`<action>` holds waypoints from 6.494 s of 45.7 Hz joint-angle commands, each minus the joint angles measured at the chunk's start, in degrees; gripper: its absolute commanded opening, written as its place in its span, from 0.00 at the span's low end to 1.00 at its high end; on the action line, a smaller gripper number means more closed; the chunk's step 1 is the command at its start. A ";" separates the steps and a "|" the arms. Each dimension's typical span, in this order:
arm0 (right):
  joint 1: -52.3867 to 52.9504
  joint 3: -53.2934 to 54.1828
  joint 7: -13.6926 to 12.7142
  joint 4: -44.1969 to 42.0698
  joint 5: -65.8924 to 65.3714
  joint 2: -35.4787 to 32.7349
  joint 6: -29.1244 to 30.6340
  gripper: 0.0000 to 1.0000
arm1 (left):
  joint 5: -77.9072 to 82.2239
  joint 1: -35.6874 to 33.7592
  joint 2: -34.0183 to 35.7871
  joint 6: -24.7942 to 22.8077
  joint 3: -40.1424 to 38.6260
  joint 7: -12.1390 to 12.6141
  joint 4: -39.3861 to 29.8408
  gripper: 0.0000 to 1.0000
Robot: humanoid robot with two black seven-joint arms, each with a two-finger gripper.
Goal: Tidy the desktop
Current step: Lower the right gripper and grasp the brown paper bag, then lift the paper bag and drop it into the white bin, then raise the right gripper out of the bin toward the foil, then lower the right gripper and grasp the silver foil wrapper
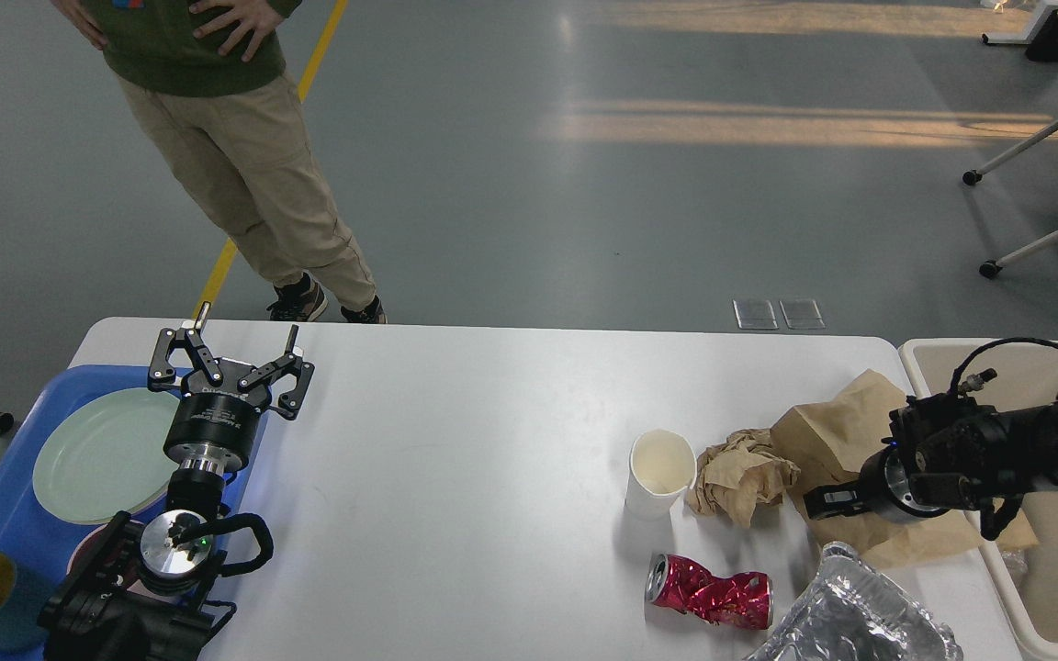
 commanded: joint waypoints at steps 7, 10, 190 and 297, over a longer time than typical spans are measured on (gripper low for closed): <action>-0.77 1.76 -0.87 0.43 4.96 -0.11 0.37 0.00 | 0.04 0.00 0.00 0.01 0.00 0.00 0.00 0.96; -0.60 1.76 -0.96 0.51 8.13 -0.11 0.19 0.00 | 0.04 0.00 0.00 0.01 0.00 0.00 0.00 0.96; 10.36 -0.43 -13.09 -2.49 21.06 -17.43 12.13 1.00 | -0.05 0.00 0.00 -0.17 0.00 0.00 0.09 0.96; -3.94 11.60 -15.20 28.03 29.93 -19.89 -1.39 0.59 | -0.05 0.00 0.00 -0.26 0.00 0.00 0.17 0.96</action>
